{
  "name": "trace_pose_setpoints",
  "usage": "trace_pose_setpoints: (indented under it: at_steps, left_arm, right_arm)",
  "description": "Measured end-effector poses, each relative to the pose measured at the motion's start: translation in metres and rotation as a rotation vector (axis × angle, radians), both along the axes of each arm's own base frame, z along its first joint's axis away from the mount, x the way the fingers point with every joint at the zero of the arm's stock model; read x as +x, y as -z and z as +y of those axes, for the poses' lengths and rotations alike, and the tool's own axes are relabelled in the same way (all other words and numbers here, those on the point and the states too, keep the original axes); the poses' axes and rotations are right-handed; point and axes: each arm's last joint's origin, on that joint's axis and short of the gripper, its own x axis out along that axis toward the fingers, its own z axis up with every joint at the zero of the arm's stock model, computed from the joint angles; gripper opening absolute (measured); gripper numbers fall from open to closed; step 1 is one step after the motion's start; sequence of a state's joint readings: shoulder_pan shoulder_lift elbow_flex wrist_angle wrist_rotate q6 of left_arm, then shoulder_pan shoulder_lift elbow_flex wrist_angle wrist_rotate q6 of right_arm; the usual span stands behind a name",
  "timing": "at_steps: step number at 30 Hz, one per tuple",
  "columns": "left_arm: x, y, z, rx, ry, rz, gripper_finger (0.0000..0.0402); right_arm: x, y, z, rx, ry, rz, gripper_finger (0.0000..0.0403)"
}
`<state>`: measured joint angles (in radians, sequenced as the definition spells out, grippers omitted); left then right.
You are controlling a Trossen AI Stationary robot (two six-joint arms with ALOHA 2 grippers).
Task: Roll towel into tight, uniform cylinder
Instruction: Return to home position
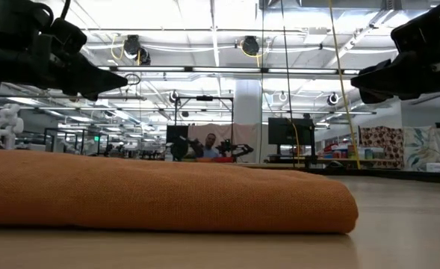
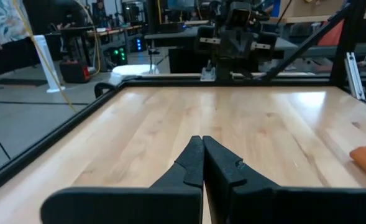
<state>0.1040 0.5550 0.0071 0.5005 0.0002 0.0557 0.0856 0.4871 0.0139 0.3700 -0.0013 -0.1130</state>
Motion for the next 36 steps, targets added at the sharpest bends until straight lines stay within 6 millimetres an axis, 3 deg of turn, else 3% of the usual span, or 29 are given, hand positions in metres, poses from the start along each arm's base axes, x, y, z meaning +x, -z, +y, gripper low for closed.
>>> trace_pose_setpoints:
  at_steps: [36]
  left_arm:
    - [-0.033,-0.004,-0.007,-0.039,0.028,-0.051,0.0001]
  right_arm:
    - [-0.031,-0.014,-0.003,0.014,0.025,-0.163,0.0]
